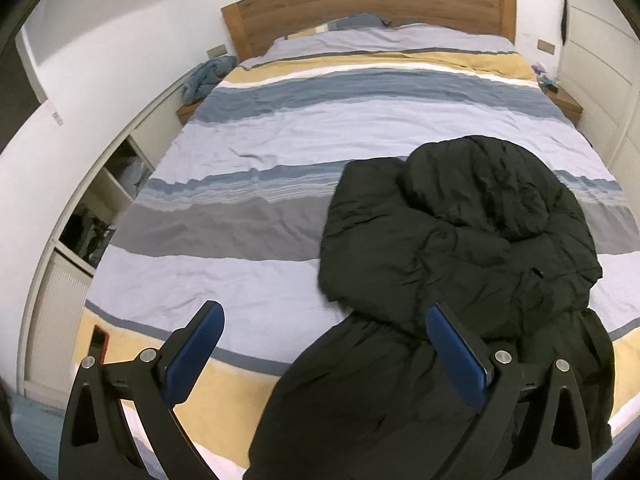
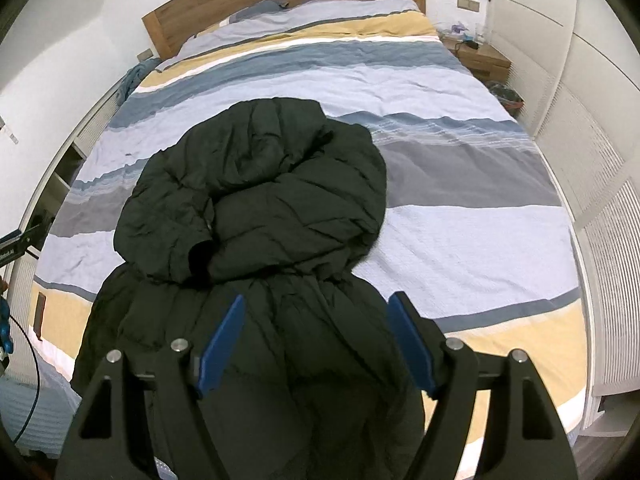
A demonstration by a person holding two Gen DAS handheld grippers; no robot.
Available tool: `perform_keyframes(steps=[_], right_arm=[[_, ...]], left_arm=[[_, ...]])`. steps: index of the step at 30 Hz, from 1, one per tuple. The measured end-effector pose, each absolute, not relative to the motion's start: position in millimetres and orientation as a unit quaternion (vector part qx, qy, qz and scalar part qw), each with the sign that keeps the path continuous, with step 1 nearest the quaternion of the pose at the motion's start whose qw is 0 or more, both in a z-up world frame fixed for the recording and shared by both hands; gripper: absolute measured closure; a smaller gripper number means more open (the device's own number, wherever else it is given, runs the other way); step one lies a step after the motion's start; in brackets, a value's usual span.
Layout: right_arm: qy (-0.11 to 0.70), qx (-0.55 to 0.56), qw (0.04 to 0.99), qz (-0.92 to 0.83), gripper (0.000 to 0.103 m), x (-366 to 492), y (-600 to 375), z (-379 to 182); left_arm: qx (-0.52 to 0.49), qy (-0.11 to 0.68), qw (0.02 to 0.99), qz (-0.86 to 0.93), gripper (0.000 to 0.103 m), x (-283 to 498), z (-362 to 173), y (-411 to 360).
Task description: Fold large clothes
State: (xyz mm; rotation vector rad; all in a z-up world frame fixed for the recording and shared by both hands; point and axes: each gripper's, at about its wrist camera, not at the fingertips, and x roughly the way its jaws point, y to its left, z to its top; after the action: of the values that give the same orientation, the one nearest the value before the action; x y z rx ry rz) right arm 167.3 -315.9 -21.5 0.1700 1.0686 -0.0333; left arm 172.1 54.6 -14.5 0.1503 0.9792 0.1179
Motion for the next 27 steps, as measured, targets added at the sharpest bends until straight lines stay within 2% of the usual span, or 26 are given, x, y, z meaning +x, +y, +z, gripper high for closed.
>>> perform_keyframes(steps=[27], right_arm=[[0.526, 0.101, 0.84, -0.081, 0.029, 112.2, -360.3, -20.7]], left_arm=[[0.074, 0.505, 0.851, 0.125, 0.001, 143.1, -34.2, 127.9]])
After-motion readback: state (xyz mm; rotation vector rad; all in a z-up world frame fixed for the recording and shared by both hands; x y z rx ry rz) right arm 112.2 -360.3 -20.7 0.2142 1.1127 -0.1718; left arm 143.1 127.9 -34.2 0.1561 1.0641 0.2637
